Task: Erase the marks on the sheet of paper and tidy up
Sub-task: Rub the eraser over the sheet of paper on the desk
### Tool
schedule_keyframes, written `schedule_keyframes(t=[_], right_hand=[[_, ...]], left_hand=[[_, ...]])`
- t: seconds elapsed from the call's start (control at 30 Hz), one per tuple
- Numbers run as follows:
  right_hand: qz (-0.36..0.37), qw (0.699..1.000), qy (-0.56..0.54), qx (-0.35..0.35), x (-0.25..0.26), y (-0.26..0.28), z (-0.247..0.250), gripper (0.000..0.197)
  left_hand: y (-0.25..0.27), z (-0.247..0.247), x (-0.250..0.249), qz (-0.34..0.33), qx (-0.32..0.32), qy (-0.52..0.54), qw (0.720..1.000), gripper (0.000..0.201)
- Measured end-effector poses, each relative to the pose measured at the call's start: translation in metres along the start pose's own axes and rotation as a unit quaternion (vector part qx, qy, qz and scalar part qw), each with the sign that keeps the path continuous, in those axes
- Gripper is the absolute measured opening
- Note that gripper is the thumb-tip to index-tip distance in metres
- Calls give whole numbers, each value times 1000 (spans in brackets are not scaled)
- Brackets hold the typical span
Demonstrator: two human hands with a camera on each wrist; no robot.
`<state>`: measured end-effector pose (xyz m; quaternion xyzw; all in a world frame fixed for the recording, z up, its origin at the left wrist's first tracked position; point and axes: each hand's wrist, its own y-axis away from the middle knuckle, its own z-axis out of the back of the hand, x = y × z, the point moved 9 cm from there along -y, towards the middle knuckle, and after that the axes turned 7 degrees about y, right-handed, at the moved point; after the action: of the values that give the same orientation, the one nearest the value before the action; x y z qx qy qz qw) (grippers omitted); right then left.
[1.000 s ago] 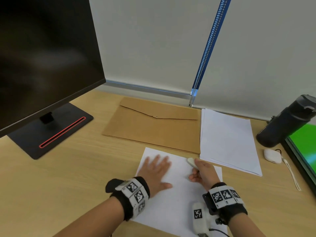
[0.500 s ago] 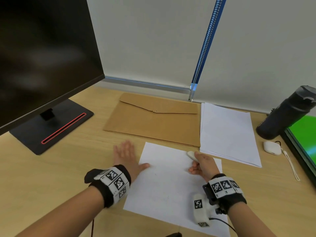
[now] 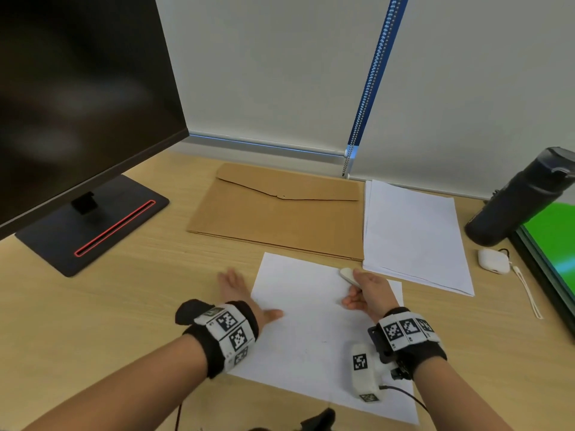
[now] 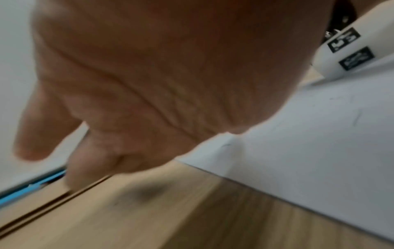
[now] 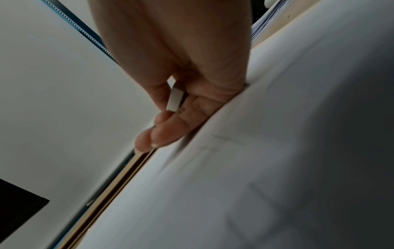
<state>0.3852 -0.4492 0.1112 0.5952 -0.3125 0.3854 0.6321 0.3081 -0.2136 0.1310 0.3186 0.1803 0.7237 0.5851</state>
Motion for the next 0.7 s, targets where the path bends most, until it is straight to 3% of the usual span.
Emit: schedule_keyframes(t=[0.07, 0.1, 0.17, 0.27, 0.33, 0.4, 0.43, 0.5, 0.57, 0.6, 0.63, 0.7], right_hand=[[1, 1000, 0, -1, 0, -1, 1, 24], [0, 1000, 1, -1, -1, -1, 1, 23], [-1, 1000, 4, -1, -1, -1, 1, 22], [1, 1000, 7, -2, 0, -1, 0, 22], [0, 1000, 10, -4, 0, -1, -1, 22], [-1, 1000, 6, -3, 0, -1, -1, 22], [-1, 1000, 3, -2, 0, -1, -1, 22], [1, 1000, -2, -2, 0, -1, 0, 21], [1, 1000, -2, -1, 0, -1, 0, 22], [1, 1000, -2, -1, 0, -1, 0, 22], [1, 1000, -2, -2, 0, -1, 0, 22], [-3, 1000, 1, -5, 0, 0, 0, 22]], left_hand=[[2, 10, 11, 33, -16, -6, 999, 105], [1, 14, 8, 13, -38, 9, 999, 100], [-3, 17, -15, -118, -75, 40, 989, 87], [12, 12, -64, -355, -90, 24, 930, 79], [21, 1, -84, -422, -78, -19, 903, 77], [15, -7, -83, -390, -49, -13, 919, 69], [8, -4, -72, -333, -47, 1, 942, 72], [-10, 10, -31, -148, -51, -4, 988, 87], [-16, 19, 5, -21, -30, -4, 999, 98], [-19, 21, 12, -17, -29, 6, 999, 99], [-22, 23, 11, -56, -39, 23, 997, 98], [-23, 21, -1, -188, -41, 70, 979, 102]])
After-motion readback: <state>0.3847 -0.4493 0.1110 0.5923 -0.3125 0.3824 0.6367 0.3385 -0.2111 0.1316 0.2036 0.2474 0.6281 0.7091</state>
